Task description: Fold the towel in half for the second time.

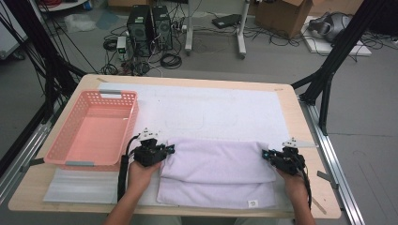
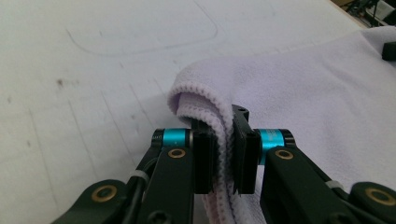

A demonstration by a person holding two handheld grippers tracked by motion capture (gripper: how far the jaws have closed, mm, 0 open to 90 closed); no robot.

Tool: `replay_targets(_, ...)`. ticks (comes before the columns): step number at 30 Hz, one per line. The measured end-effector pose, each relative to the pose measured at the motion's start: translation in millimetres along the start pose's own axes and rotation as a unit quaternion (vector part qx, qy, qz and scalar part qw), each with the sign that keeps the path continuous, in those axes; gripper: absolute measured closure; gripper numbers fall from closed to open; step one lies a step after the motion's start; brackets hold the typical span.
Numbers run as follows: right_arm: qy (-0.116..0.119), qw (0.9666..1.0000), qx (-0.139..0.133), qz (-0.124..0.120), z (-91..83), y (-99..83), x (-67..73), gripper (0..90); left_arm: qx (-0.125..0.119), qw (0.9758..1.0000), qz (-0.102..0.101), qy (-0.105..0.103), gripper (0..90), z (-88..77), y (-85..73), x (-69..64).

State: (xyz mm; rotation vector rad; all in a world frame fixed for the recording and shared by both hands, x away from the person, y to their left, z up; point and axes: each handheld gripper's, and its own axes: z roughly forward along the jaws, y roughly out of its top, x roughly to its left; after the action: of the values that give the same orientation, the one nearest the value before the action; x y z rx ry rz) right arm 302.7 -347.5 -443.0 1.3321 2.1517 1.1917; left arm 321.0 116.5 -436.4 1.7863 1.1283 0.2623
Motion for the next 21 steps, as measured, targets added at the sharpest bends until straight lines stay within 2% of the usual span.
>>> replay_targets(2,-0.01,0.9999,-0.011,-0.006,1.8,7.8,-1.0,82.6,0.003,0.9999,0.001,0.011,80.8,5.5,7.7,5.0)
replay_targets(6,-0.026,0.9993,-0.019,-0.017,11.2,25.7,-5.9,82.5,-0.009,0.9998,-0.003,0.015,80.7,16.7,20.9,15.4)
replay_targets(9,-0.036,0.999,-0.019,-0.02,19.9,37.6,-10.7,82.3,-0.013,0.9996,0.019,0.016,80.6,23.9,27.8,18.7)
replay_targets(12,-0.044,0.9988,-0.01,-0.019,28.4,45.8,-15.3,82.3,-0.017,0.9995,0.021,0.018,80.3,28.2,32.2,24.4)
replay_targets(15,-0.047,0.9986,-0.014,-0.016,34.3,51.8,-17.6,82.2,-0.017,0.9995,0.017,0.023,80.2,32.4,36.9,29.9)
replay_targets(18,-0.055,0.9982,-0.014,-0.018,39.7,56.7,-18.3,82.1,-0.029,0.9993,0.004,0.025,79.9,35.1,37.2,34.0)
replay_targets(20,-0.059,0.998,-0.016,-0.013,42.5,57.9,-18.1,81.0,-0.015,0.9995,-0.004,0.029,77.8,36.7,35.1,35.0)
replay_targets(21,-0.062,0.9979,-0.016,-0.012,43.4,57.6,-17.6,79.0,-0.01,0.9994,-0.01,0.03,73.7,36.4,34.2,34.5)
